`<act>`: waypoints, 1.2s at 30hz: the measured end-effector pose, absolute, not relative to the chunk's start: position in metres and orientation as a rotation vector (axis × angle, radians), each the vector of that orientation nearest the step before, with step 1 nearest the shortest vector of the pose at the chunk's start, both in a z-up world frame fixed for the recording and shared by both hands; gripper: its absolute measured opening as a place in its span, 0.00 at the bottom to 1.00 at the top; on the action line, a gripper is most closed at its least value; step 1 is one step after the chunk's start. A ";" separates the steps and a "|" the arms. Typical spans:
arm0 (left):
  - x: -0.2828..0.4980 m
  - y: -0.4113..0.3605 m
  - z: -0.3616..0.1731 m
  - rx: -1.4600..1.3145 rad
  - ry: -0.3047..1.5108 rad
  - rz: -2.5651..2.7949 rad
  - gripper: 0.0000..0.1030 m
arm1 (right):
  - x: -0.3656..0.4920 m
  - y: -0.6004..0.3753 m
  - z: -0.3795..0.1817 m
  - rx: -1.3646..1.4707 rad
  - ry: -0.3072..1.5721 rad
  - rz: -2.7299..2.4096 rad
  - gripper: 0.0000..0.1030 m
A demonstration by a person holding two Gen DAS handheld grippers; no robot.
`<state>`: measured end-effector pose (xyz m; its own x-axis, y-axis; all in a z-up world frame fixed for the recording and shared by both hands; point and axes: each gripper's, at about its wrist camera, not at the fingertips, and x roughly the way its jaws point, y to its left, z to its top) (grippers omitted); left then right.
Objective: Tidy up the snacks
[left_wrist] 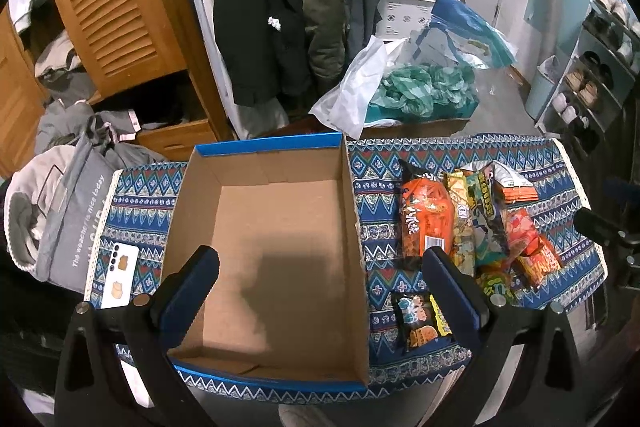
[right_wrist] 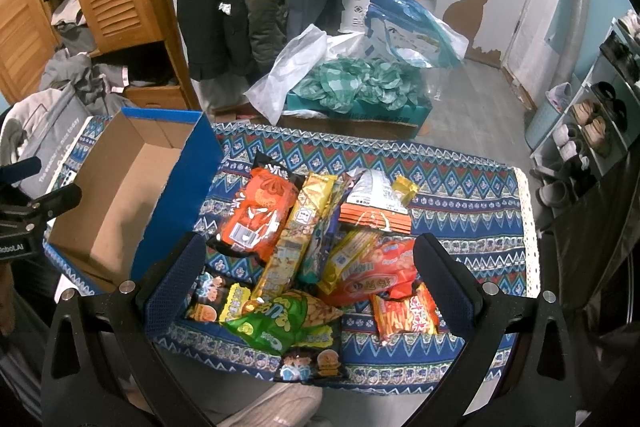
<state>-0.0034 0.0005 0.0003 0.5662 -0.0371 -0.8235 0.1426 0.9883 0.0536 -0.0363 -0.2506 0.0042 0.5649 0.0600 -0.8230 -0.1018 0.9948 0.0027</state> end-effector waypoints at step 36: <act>0.011 -0.027 -0.023 0.113 1.100 -0.206 0.99 | -0.019 -0.266 0.002 0.006 1.011 0.091 0.99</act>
<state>0.0114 -0.0265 -0.0226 0.4371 -0.1089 -0.8928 0.2210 0.9752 -0.0108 -0.0186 -0.2658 0.0025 0.5274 0.0792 -0.8459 -0.0733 0.9962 0.0476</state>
